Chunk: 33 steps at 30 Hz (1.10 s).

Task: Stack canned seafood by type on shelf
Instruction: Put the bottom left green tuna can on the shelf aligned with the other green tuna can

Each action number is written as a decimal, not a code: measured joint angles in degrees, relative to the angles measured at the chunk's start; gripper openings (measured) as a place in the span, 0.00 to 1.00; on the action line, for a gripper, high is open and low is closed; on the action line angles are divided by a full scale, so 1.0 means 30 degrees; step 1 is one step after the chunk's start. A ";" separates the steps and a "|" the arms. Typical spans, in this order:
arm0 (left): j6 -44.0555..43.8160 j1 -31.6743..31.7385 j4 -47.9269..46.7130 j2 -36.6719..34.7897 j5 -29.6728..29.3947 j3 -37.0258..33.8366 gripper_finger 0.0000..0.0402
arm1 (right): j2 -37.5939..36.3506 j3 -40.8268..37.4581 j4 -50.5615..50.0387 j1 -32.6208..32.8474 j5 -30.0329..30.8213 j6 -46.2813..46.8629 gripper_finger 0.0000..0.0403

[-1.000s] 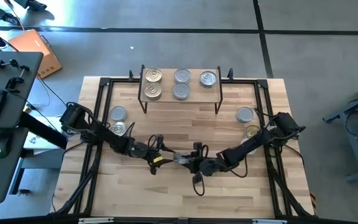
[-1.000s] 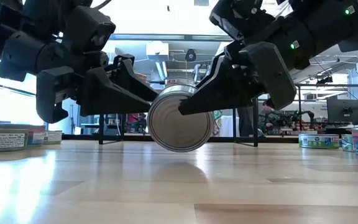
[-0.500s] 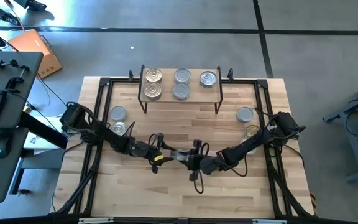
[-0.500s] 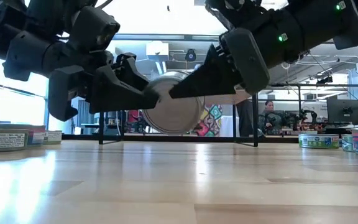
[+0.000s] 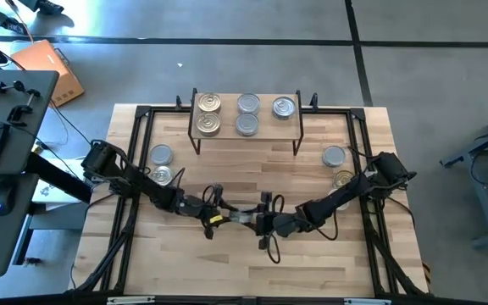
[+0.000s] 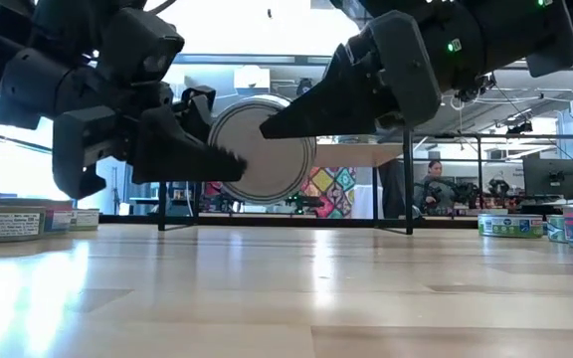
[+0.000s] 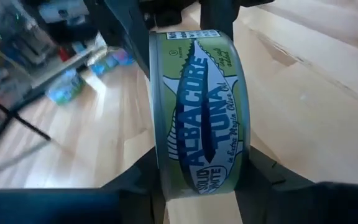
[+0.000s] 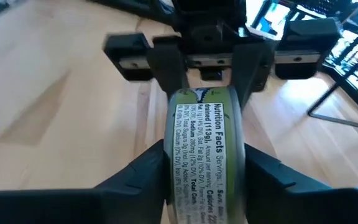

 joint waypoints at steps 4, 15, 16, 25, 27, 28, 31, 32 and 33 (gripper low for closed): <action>-0.1876 -0.0022 -0.2611 0.0004 -0.0133 0.0977 0.29 | -0.0026 0.0093 -0.0860 -0.0007 0.0249 -0.0445 0.45; -0.3570 0.0420 -1.3452 0.0007 -0.1980 0.6037 0.29 | 0.0010 0.5730 -1.3458 -0.0825 -0.0674 0.1173 0.46; -0.3582 0.0481 -1.3496 0.0007 -0.1968 0.6185 0.29 | 0.0010 0.5944 -1.3941 -0.0927 -0.1005 0.1230 0.46; -0.3921 0.0758 -1.3413 0.0007 -0.1883 0.6381 0.29 | 0.0058 0.6214 -1.4557 -0.1388 -0.2319 0.0813 0.46; -0.3985 0.0758 -1.3399 0.0007 -0.1884 0.6381 0.29 | 0.0061 0.6210 -1.4134 -0.1399 -0.2338 0.0713 0.43; -0.4103 0.0758 -1.3371 0.0007 -0.1913 0.6381 0.29 | 0.0061 0.6210 -1.4103 -0.1399 -0.2356 0.0743 0.41; -0.4335 0.0758 -1.3345 0.0007 -0.2202 0.6381 0.29 | 0.0061 0.6210 -1.4213 -0.1406 -0.2228 0.1236 0.31; -0.4322 0.0758 -1.3346 0.0007 -0.2179 0.6381 0.29 | 0.0061 0.6210 -1.4292 -0.1413 -0.2225 0.1419 0.31; -0.4365 0.0765 -1.3360 0.0007 -0.2140 0.6381 0.29 | 0.0061 0.6210 -1.4394 -0.1406 -0.2137 0.1686 0.31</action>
